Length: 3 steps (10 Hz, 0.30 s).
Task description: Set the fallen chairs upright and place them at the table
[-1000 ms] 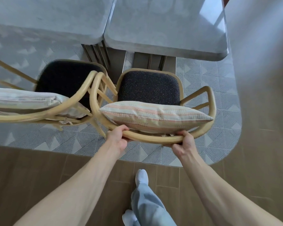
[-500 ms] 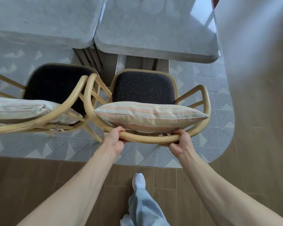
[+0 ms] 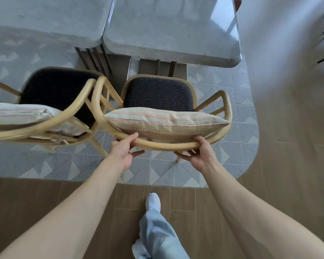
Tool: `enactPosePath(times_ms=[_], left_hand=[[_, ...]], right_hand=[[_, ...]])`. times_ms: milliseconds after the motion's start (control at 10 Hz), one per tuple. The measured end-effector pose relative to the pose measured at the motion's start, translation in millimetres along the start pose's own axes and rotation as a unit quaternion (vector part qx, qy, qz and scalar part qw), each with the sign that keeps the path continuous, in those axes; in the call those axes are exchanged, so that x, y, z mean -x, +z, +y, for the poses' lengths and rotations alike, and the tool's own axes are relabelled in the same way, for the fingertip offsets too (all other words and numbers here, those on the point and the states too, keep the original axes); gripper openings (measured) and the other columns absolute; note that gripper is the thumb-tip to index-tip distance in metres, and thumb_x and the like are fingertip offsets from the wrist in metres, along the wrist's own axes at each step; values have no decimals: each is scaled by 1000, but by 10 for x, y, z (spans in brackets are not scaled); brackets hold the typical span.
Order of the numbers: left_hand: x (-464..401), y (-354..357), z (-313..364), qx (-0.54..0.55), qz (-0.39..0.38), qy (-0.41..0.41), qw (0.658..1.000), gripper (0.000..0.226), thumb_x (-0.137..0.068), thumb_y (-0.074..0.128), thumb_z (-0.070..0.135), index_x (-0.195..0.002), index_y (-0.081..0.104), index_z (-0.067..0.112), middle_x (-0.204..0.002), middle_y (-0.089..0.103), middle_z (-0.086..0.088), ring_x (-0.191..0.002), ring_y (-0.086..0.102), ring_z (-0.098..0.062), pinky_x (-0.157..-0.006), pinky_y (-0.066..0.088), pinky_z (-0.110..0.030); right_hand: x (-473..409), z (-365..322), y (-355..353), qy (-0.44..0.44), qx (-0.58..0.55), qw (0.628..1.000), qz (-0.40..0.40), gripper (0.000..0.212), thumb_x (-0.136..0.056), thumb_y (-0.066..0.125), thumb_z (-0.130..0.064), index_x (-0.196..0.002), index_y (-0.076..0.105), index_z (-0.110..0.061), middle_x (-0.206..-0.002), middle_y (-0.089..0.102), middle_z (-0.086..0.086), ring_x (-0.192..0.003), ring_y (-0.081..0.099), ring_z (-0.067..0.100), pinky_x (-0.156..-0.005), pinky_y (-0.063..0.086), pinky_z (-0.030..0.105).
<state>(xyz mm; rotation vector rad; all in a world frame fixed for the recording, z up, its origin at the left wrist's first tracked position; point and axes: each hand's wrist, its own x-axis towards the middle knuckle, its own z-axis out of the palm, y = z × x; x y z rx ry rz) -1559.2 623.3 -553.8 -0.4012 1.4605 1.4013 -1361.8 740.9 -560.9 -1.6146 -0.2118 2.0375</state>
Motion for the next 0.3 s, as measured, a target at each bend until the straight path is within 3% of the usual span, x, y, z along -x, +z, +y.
enactPosePath(times_ms=[100,200,300], left_hand=[[257,-103,55,-10,4,24,1000,23,-96,63,4,-118,60,1,-117,65,-15,-110,64,-27,-95,53,-58],[600,-164,136,-47,23,55,997,24,-100,54,6,-123,56,2,-121,58,-15,-108,61,-24,-93,55,-47],[1026,-192,217,-90,28,118,989,12,-99,53,7,-107,60,5,-120,63,-19,-104,63,-24,-93,57,-47]], right_hand=[[235,-6,-45,-6,50,999,-1,12,-96,59,-11,-107,56,-12,-117,61,15,-116,59,31,-88,51,68],[581,-58,-22,-4,136,990,26,29,-95,54,-6,-124,53,-6,-125,58,21,-123,58,35,-100,51,61],[1014,-149,31,-43,230,972,33,32,-98,50,-7,-129,52,-2,-117,65,20,-111,65,34,-90,59,47]])
